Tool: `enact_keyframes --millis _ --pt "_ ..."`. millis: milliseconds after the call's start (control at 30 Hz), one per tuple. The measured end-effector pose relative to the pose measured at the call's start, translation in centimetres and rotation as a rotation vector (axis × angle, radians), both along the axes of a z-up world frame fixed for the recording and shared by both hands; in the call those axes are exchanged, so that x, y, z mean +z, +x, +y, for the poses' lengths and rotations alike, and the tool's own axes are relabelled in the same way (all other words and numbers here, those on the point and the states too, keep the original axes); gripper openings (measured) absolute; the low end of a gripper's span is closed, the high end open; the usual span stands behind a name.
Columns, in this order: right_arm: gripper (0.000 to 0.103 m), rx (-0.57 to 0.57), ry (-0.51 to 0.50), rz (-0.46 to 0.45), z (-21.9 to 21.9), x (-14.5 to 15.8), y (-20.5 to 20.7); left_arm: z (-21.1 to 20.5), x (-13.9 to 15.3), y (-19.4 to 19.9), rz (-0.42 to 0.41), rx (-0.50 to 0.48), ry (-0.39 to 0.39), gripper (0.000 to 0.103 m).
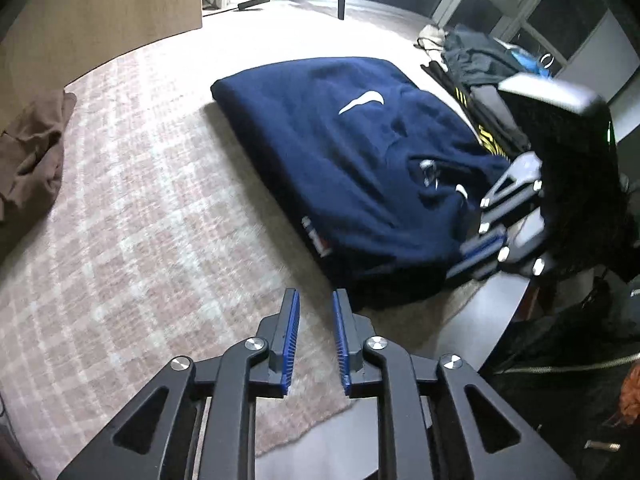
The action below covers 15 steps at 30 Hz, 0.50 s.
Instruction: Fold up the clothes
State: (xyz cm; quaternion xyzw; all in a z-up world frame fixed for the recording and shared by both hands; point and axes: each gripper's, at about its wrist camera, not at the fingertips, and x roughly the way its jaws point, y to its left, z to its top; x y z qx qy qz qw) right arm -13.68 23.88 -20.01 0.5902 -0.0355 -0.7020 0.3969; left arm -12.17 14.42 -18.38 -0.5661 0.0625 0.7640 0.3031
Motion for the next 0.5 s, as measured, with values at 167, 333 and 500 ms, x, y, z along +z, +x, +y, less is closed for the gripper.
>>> enact_keyframes --millis 167,333,500 --pt "0.01 0.001 0.04 0.002 -0.5 -0.5 0.1 1.3 -1.7 0.4 -0.063 -0.017 0.044 0.024" --pt "0.021 0.023 0.056 0.051 0.8 3.2 0.2 2.2 -3.2 1.2 -0.106 -0.022 0.077 0.024" --pt "0.021 -0.061 0.035 0.145 0.4 5.9 -4.3 2.5 -3.2 1.7 -0.08 -0.02 0.09 0.022"
